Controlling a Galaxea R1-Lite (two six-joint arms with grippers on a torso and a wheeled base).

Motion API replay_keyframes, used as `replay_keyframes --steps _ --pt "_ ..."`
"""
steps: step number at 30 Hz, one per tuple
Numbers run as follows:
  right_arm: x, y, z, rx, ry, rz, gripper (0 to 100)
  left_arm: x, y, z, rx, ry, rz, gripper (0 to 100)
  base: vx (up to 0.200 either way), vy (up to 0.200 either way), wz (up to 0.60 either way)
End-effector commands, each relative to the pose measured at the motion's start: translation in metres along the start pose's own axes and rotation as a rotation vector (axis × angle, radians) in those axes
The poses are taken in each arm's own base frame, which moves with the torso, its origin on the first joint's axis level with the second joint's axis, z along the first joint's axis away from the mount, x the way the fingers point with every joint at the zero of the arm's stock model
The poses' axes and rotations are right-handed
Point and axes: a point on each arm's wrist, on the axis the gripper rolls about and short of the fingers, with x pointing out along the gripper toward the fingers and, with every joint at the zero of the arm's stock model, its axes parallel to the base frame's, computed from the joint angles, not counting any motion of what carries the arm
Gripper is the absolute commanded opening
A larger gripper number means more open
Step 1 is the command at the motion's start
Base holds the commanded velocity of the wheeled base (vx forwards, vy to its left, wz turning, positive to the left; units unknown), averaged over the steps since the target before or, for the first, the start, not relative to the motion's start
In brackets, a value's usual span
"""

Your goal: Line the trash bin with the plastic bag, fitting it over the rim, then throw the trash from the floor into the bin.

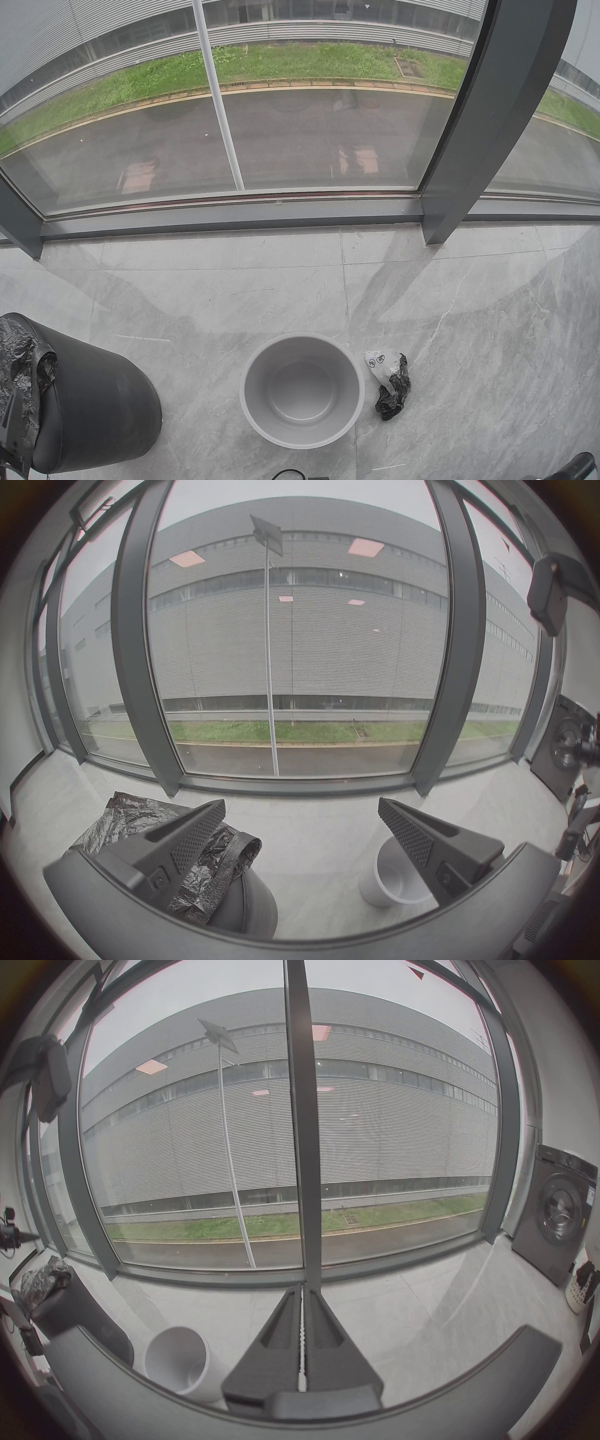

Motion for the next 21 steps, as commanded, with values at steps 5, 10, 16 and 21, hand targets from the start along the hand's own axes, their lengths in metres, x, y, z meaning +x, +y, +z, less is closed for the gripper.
replay_keyframes --steps 5,10,16,21 --pt "0.120 0.026 0.051 -0.007 0.107 0.245 0 0.054 -0.002 -0.005 0.216 0.338 -0.054 100 0.000 0.000 0.00" --pt "0.168 0.052 0.044 0.005 0.091 0.328 0 0.072 0.000 -0.015 0.364 0.495 0.029 100 0.000 0.000 0.00" --pt "0.205 0.063 0.018 0.028 0.098 0.283 0 0.088 0.003 -0.021 0.511 0.637 0.132 100 0.000 0.000 0.00" --pt "0.206 0.063 0.011 0.032 0.085 0.262 0 0.096 0.005 -0.021 0.592 0.688 0.209 100 0.000 0.000 0.00"
